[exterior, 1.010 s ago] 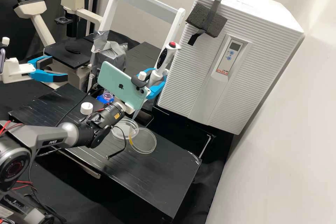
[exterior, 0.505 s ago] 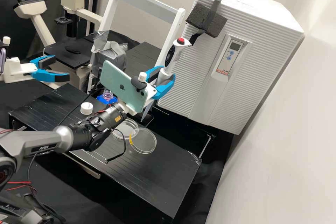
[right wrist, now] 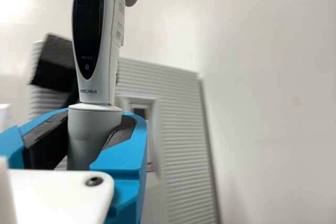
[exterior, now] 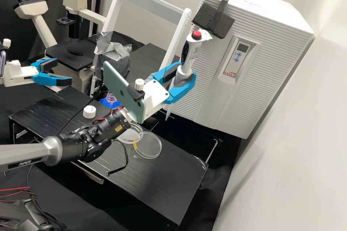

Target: Use the pipette

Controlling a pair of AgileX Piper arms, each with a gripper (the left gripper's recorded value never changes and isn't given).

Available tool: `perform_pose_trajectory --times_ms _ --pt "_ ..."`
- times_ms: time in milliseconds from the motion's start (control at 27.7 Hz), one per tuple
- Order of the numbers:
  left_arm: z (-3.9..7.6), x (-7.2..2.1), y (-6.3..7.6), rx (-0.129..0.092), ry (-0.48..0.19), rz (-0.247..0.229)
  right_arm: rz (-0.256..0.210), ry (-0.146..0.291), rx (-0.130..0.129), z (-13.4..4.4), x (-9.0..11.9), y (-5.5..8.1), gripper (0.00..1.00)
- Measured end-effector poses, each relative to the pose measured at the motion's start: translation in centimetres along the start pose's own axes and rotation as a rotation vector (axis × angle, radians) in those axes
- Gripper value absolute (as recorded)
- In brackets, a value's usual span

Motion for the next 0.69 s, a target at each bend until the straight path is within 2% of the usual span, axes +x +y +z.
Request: perform_pose_trajectory --times_ms 72,216,361,505,541,577,613,685 --pt "0.2 -0.03 0.0 0.012 -0.006 0.001 0.020 -0.009 -0.012 0.2 -0.2 0.5 0.00" --pt "0.7 -0.05 0.0 0.029 -0.024 -0.001 0.056 -0.018 -0.061 0.3 -0.6 1.4 0.00" --pt "0.9 -0.05 -0.1 0.038 -0.032 -0.004 0.073 -0.003 -0.065 0.0 -0.9 1.9 0.00" --pt "0.9 -0.05 -0.1 0.037 -0.032 -0.004 0.083 0.026 -0.070 -0.4 -1.0 2.0 0.00" --pt "0.9 -0.05 -0.1 0.037 -0.032 -0.004 0.079 0.035 -0.060 -0.5 -1.0 2.0 0.00" --pt "0.9 -0.05 -0.1 0.037 -0.032 -0.004 0.069 0.044 -0.030 -0.7 -1.0 1.8 0.00" --pt "0.9 -0.05 -0.1 0.037 -0.032 -0.004 0.053 0.065 0.031 -1.0 -1.0 1.5 0.00" --pt "0.9 -0.05 -0.1 0.037 -0.032 -0.004 0.008 0.107 0.107 -1.5 -1.0 0.7 0.00"
